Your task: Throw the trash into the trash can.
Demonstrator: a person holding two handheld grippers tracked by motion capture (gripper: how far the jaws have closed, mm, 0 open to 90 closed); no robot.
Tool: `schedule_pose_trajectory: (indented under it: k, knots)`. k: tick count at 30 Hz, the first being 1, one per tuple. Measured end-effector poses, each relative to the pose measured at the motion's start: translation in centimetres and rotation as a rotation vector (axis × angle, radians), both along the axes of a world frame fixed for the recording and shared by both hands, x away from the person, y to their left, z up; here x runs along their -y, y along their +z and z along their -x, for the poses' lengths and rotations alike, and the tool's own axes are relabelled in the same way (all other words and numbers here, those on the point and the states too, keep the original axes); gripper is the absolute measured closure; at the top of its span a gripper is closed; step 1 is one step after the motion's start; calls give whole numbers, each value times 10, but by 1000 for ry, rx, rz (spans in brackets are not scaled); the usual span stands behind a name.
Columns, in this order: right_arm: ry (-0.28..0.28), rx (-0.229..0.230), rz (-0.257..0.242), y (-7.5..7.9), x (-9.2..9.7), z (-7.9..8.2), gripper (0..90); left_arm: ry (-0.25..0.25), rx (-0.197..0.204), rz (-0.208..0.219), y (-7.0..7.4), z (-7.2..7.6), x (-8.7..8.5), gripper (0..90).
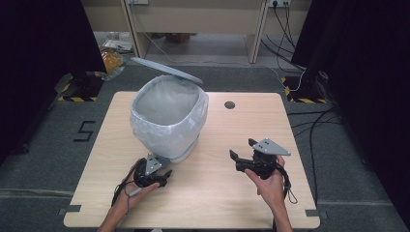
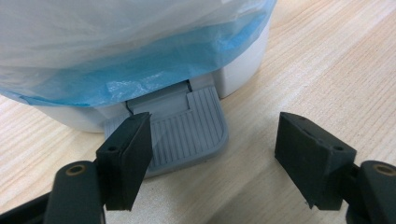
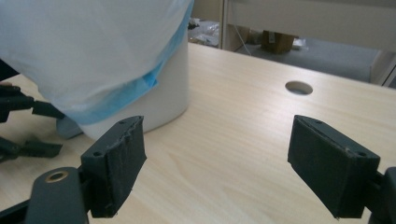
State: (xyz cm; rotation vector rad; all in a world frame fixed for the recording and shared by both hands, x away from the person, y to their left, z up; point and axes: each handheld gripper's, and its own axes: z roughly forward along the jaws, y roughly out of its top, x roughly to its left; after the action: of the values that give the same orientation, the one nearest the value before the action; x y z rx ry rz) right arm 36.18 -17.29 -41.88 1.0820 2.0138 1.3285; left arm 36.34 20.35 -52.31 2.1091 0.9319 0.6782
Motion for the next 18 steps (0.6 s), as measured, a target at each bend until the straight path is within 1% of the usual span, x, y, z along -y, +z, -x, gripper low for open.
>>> schedule_pose_trajectory:
  k: [3,4,5,8,10,14,18]
  knots:
    - [2,-15,10,-10,2,3,195,0,1,-1,0,0,0,269]
    - [2,-15,10,-10,2,3,195,0,1,-1,0,0,0,269]
    - [-2,-17,9,-17,4,4,195,0,2,0,0,0,0,269]
    - [-17,-38,-10,-27,8,4,194,1,3,0,0,0,0,269]
    - [-22,-60,3,-33,10,3,194,1,3,-1,0,0,0,269]
    - [-27,-79,0,-42,12,5,193,1,3,0,0,0,0,269]
    - [-27,-106,14,-52,14,7,193,1,2,0,0,0,0,269]
